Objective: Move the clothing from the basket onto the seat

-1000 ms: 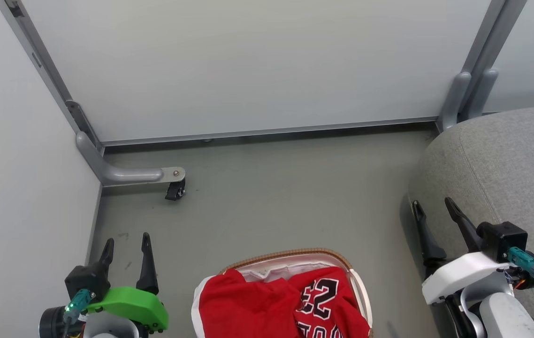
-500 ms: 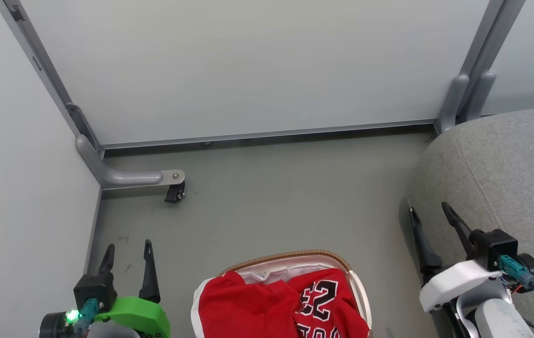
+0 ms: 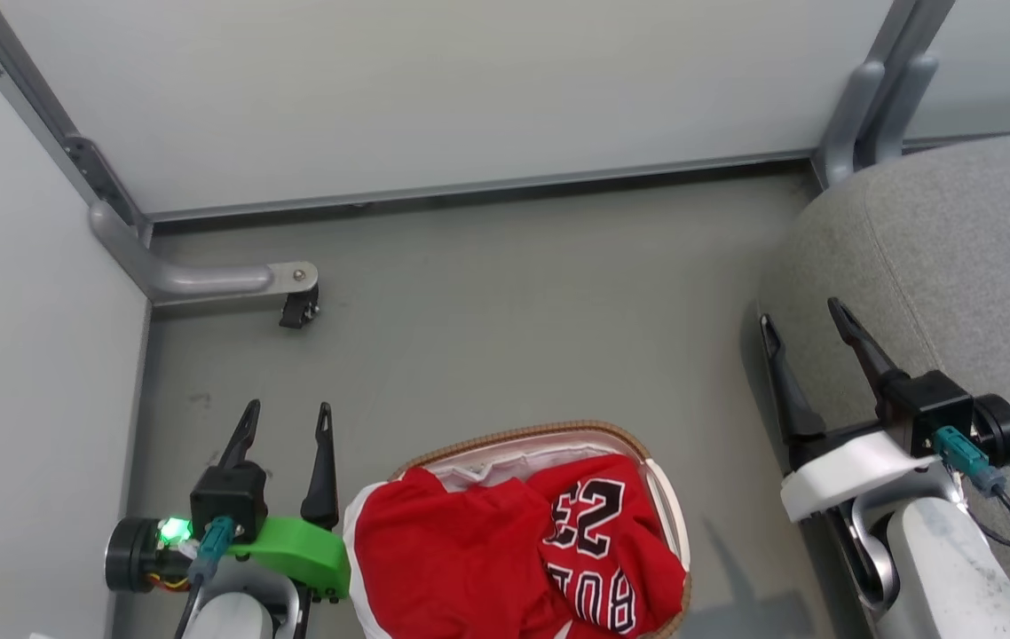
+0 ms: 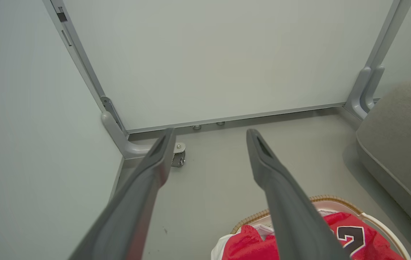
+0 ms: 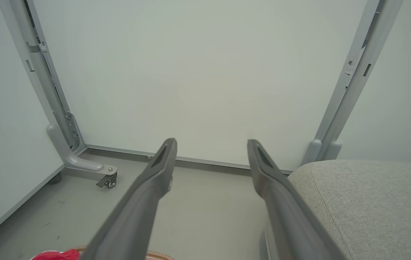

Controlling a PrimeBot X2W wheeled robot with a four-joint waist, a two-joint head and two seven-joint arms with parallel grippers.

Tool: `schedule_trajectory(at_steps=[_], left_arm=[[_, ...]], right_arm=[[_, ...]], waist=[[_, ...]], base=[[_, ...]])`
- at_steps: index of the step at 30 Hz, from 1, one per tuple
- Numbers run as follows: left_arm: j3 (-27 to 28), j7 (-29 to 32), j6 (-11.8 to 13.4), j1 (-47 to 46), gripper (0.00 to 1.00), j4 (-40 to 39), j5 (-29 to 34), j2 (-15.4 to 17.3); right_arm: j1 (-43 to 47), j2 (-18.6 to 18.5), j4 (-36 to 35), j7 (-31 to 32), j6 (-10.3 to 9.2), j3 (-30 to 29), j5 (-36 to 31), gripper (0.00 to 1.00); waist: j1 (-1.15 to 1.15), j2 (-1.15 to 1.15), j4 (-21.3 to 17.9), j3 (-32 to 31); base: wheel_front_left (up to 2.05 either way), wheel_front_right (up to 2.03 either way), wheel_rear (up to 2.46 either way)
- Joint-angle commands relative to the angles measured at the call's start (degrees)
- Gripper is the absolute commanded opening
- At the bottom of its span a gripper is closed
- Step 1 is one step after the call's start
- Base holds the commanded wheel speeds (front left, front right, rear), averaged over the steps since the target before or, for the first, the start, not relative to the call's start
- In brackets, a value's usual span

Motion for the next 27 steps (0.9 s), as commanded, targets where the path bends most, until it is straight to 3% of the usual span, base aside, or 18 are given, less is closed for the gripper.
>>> schedule_trajectory(at_steps=[1,11,27], left_arm=[[-0.3,-0.3,-0.2,-2.0,1.00,0.4,0.5,0.2],[-3.1,-0.2,-2.6,-9.5,1.00,5.6,2.7,0.3],[-14.4,-0.2,-4.8,-19.6,1.00,16.1,7.7,5.8]], right_arm=[[-1.5,0.0,-0.6,-0.3,-0.04,0.0,-0.6,1.00],[-7.5,0.9,-3.6,-0.3,-0.04,0.9,0.5,1.00],[-14.1,1.4,-7.7,-0.3,-0.04,3.8,6.2,1.00]], waist=[[0.00,0.00,-2.4,5.8],[0.00,0.00,-6.7,16.9],[0.00,0.00,-14.5,31.8]], base=[[0.00,0.00,0.00],[0.00,0.00,0.00],[0.00,0.00,0.00]])
